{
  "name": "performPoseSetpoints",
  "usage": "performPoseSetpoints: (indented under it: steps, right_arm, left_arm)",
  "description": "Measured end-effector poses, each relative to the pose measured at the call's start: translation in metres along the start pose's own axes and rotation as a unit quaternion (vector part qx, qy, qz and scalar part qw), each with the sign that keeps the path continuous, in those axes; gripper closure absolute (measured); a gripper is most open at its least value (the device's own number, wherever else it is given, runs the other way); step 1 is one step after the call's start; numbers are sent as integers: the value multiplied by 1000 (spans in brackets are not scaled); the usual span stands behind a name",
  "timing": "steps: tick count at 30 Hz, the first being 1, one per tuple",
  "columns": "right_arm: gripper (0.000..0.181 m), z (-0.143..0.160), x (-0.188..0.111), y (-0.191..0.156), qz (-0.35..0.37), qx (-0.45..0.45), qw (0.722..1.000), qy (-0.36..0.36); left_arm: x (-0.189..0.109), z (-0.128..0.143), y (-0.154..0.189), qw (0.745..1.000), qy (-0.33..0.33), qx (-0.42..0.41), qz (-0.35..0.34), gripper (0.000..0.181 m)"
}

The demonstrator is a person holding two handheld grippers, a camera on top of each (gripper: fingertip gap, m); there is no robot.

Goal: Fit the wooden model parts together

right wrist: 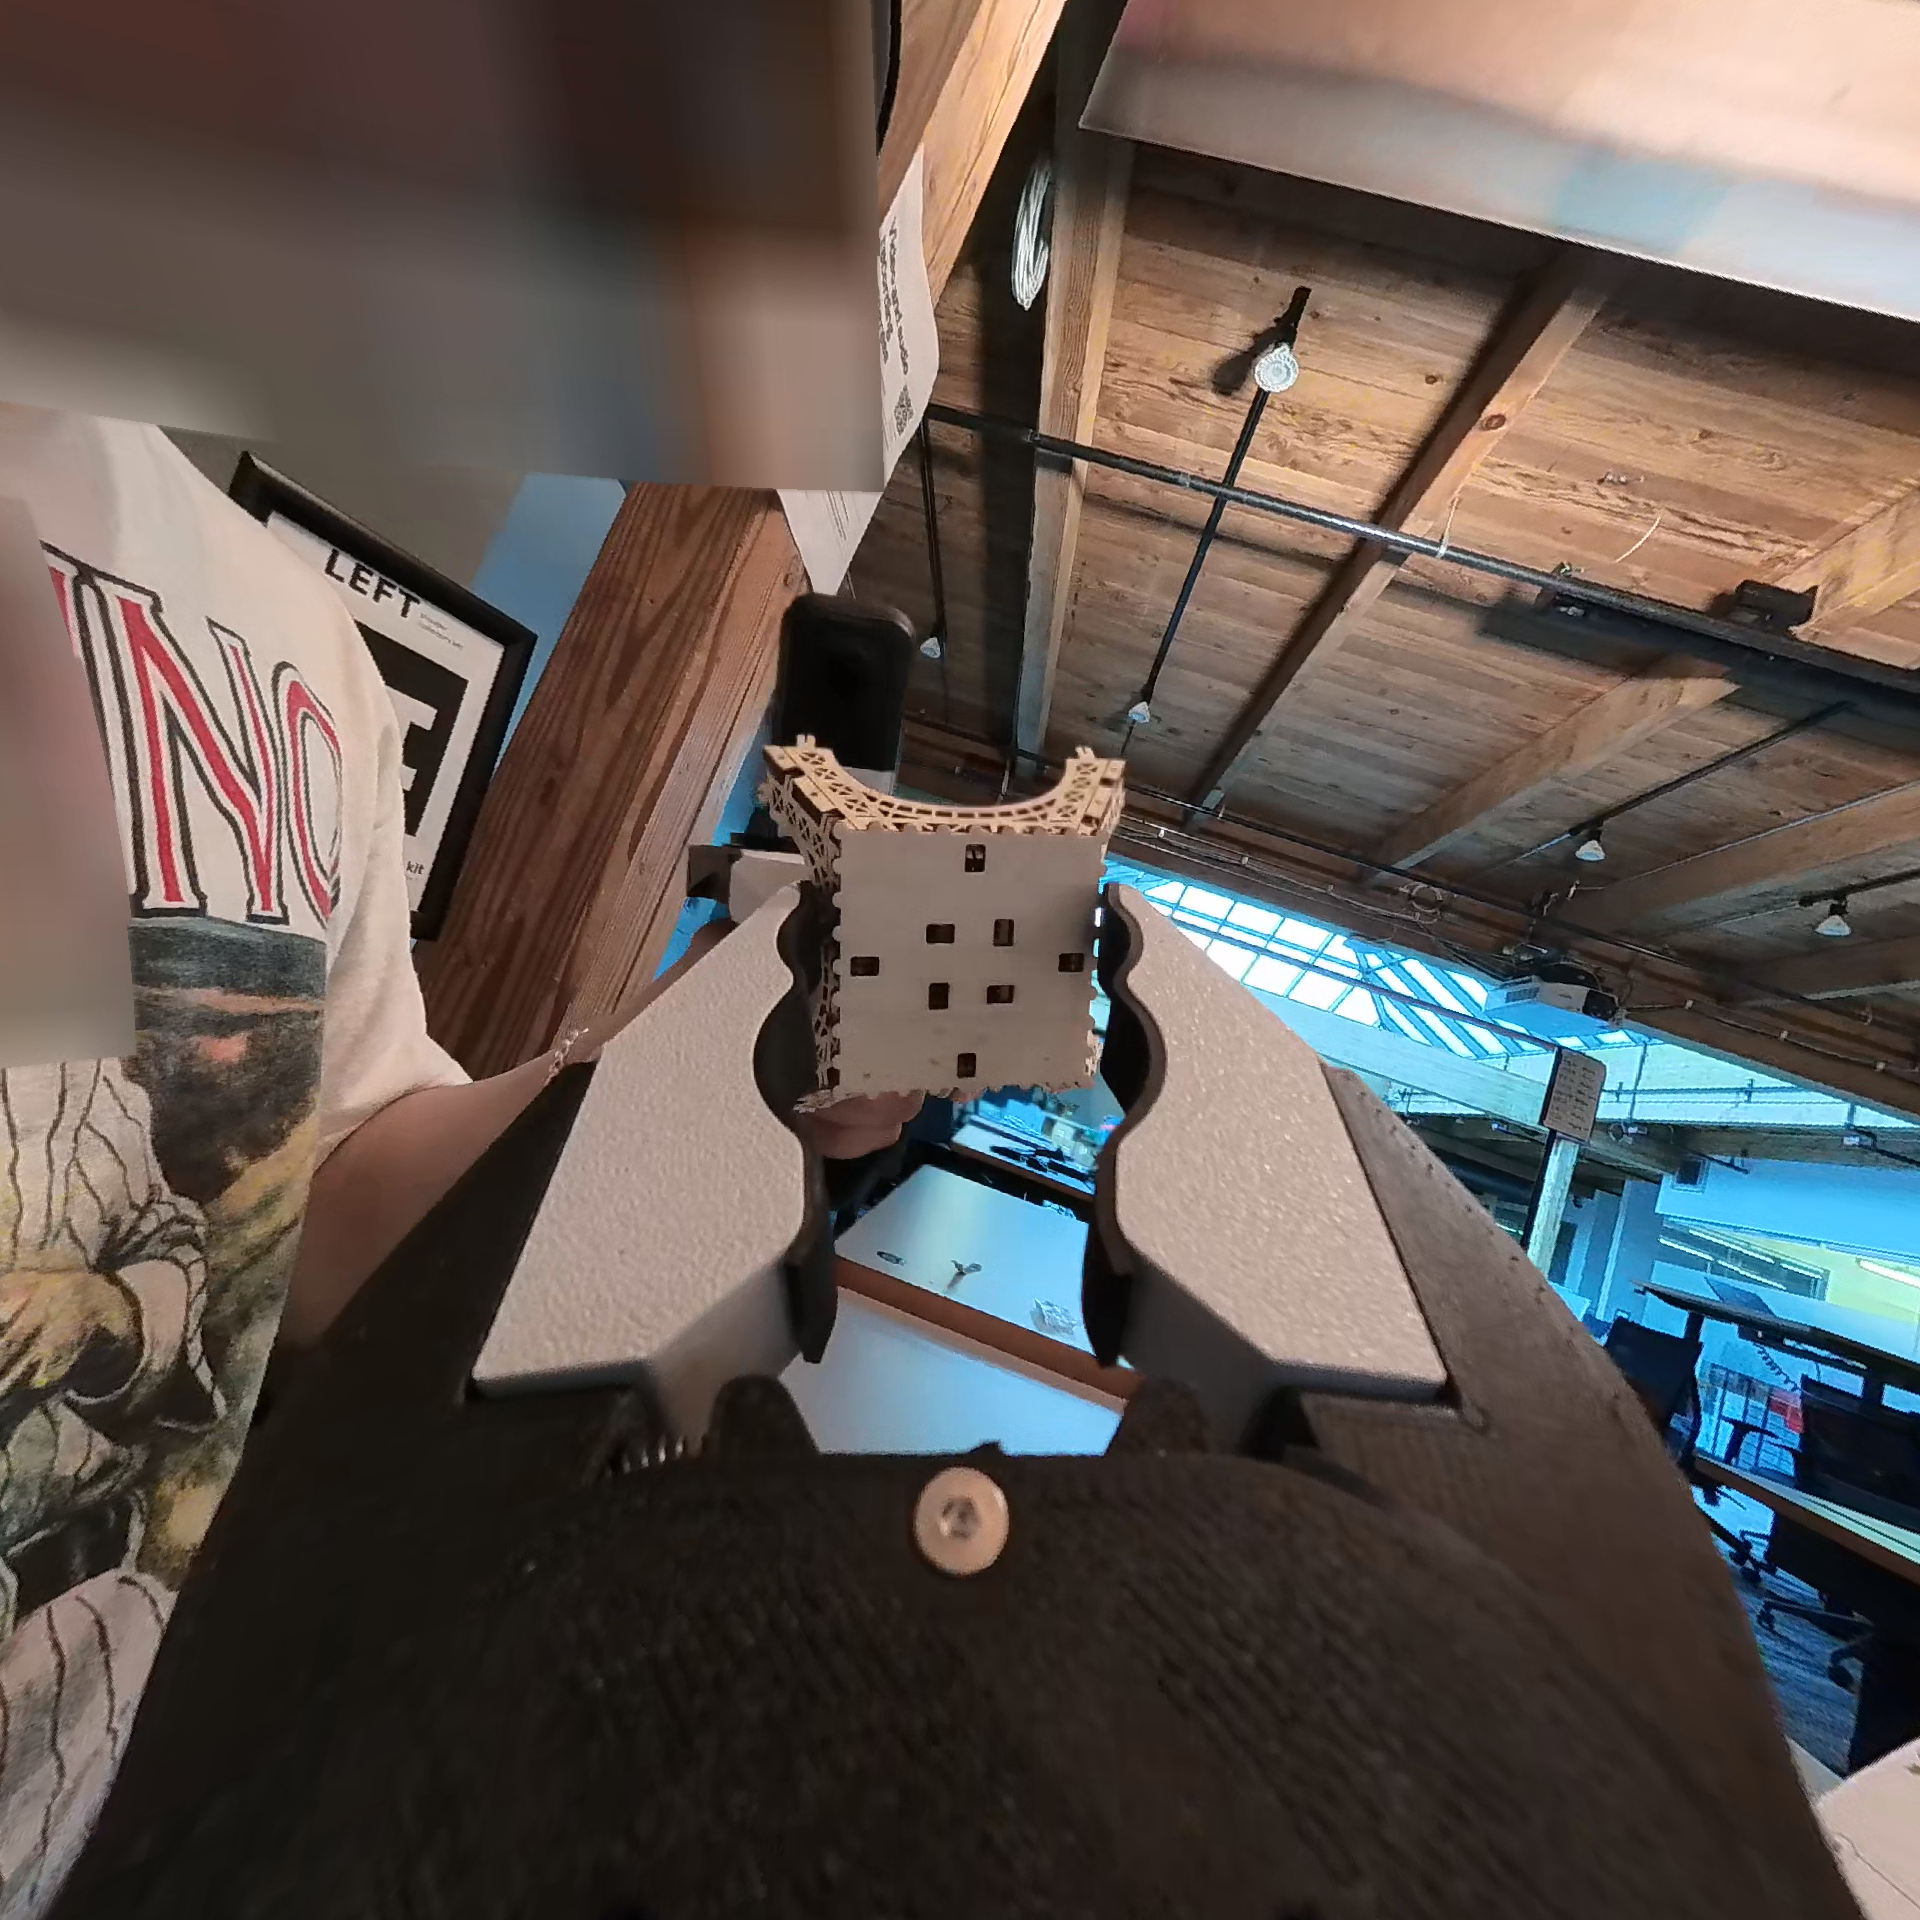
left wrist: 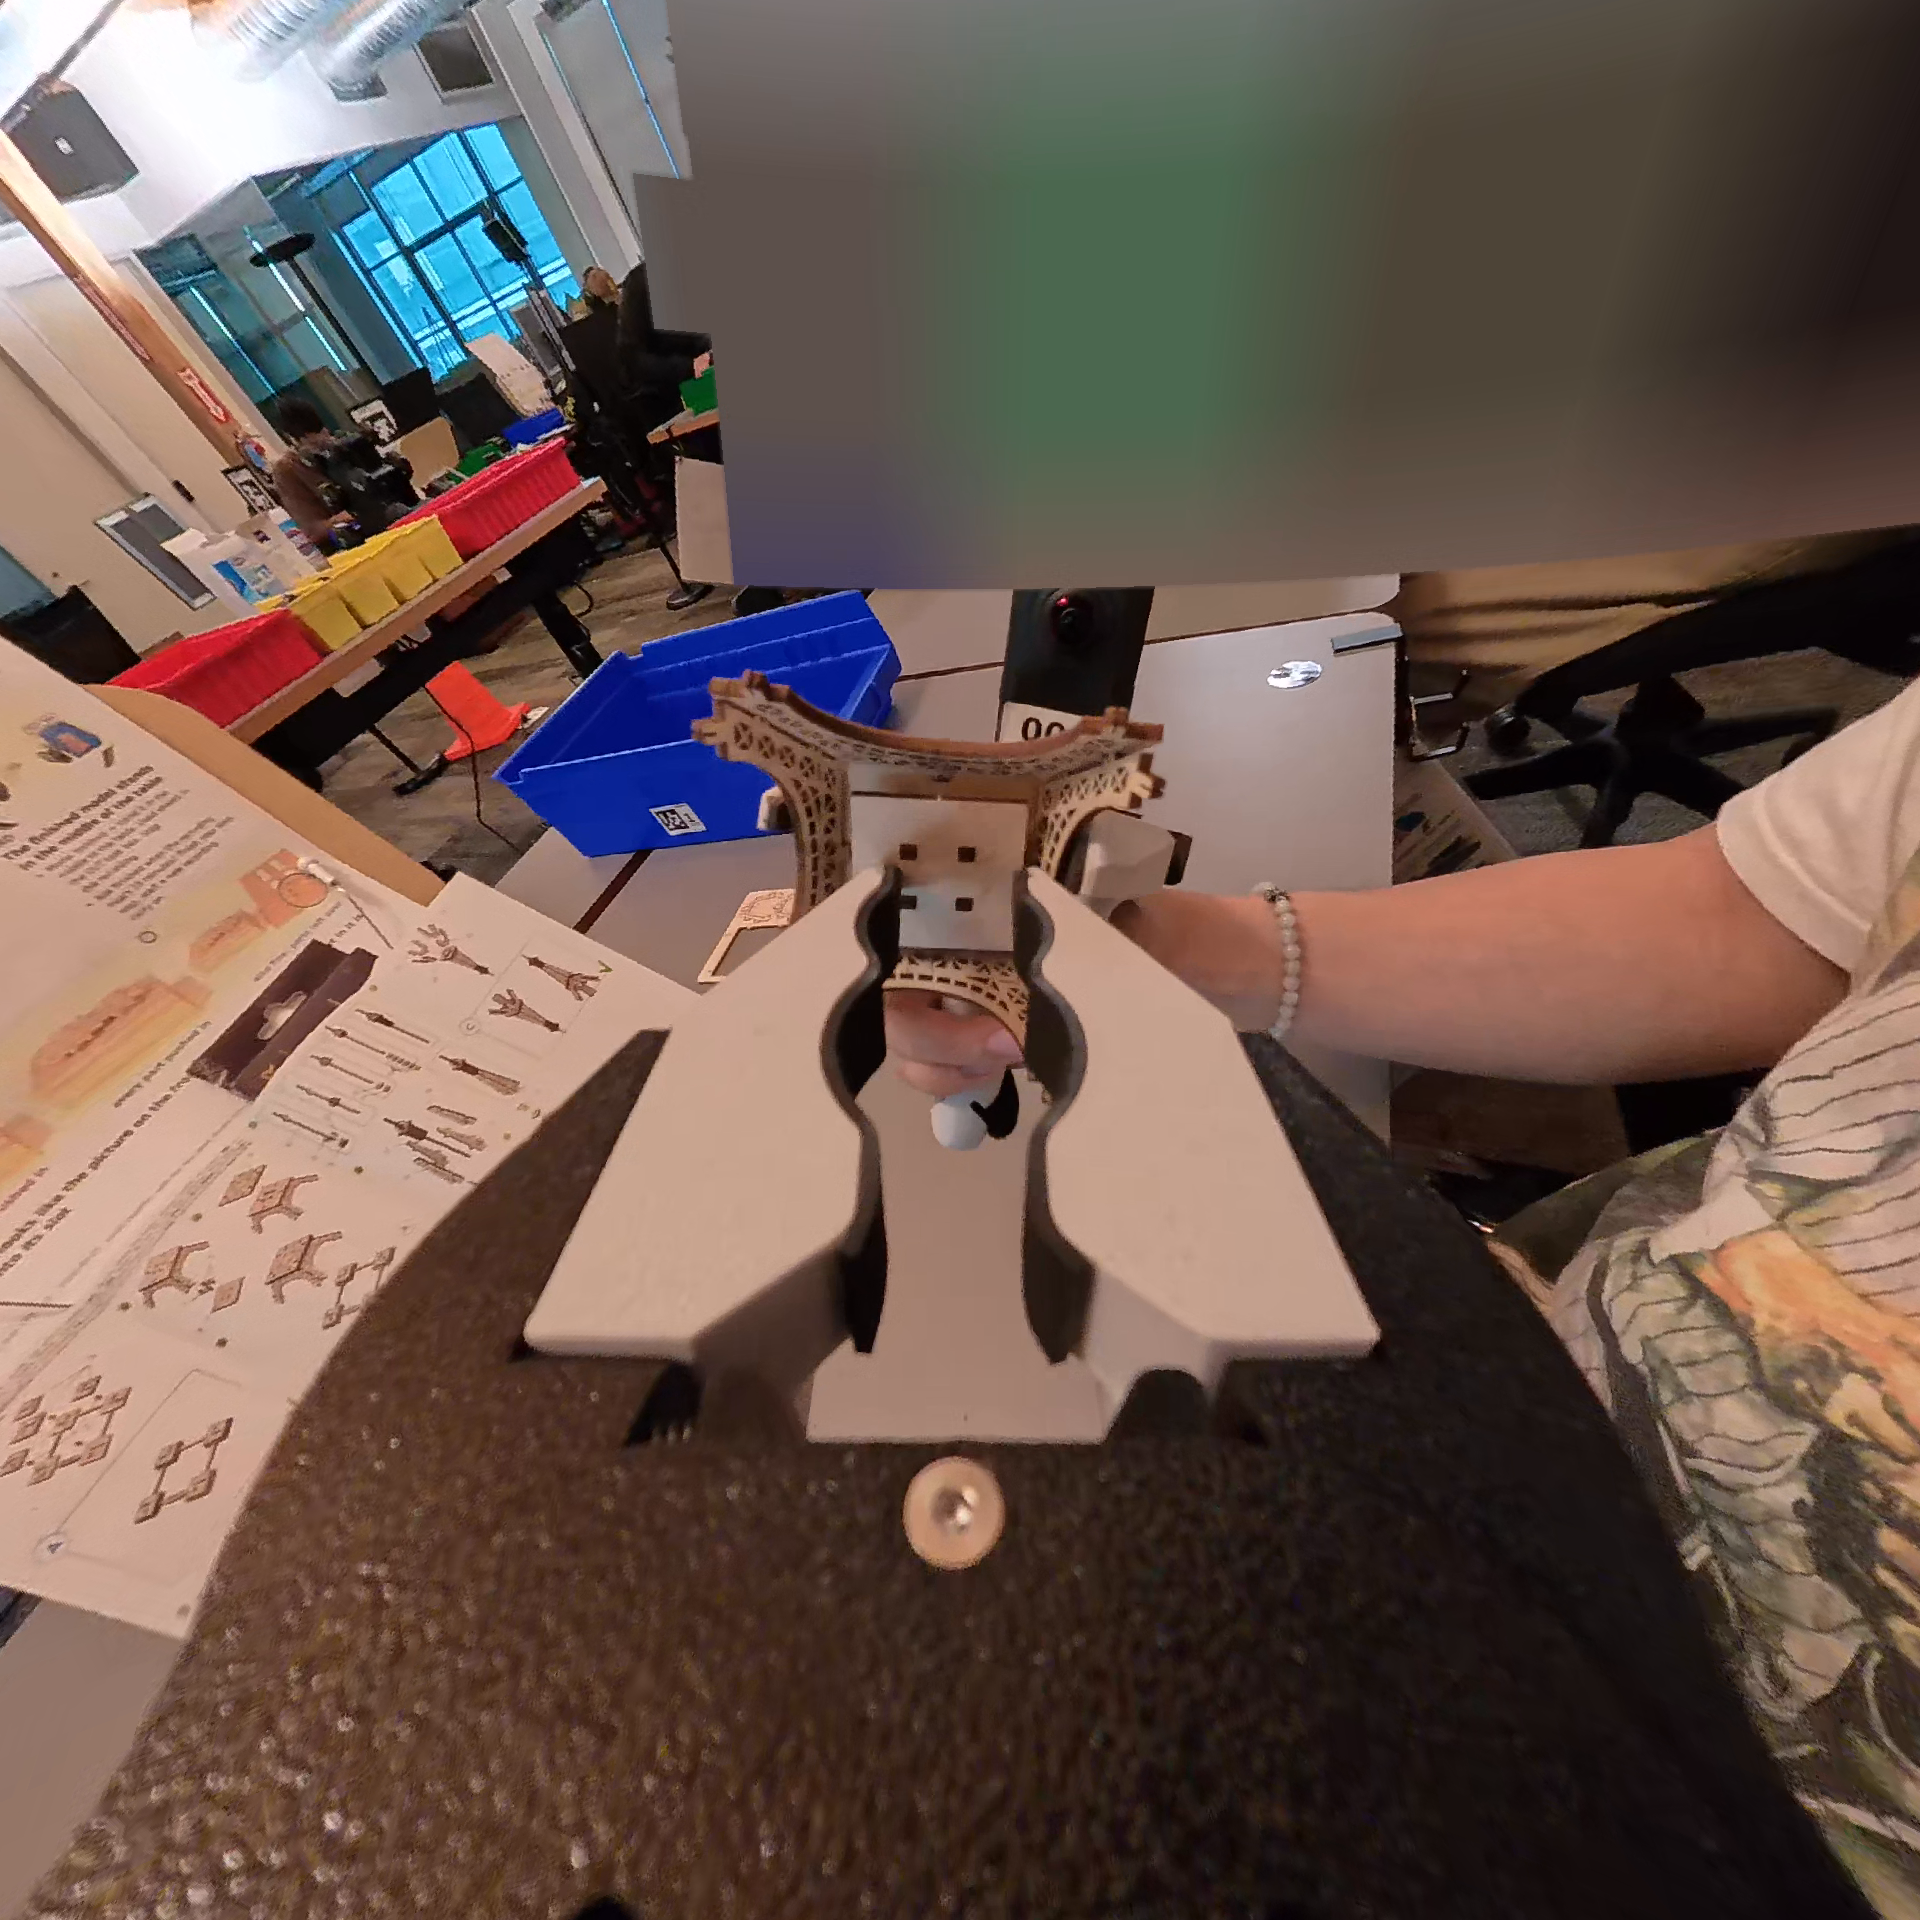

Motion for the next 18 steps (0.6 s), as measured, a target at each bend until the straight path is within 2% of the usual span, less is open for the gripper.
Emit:
performPoseSetpoints:
  steps: [6, 8, 11, 18]
  right_arm:
    - [129, 1, 1, 0, -2, 3, 1000, -2]
    - [130, 3, 0, 0, -2, 10, 1000, 0]
    - [130, 6, 0, 0, 1, 28, 999, 14]
    - [130, 13, -3, 7, 24, 86, 996, 28]
  left_arm:
    - [-1, 1, -4, 1000, -1, -6, 16, 164]
    - [-1, 1, -8, 1000, -5, -12, 9, 174]
    - [-1, -1, -11, 1000, -21, -18, 12, 175]
    - [7, -4, -11, 996, -75, 1, -38, 173]
Point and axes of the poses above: each gripper's, where its closed fingertips meet, x out along the fingers, z out of its underside, y = z × x across the jaws, the point moved 10 cm from there along -x, back along the fingers, and after that the axes turned 7 degrees about -x, right-handed, at the moved point
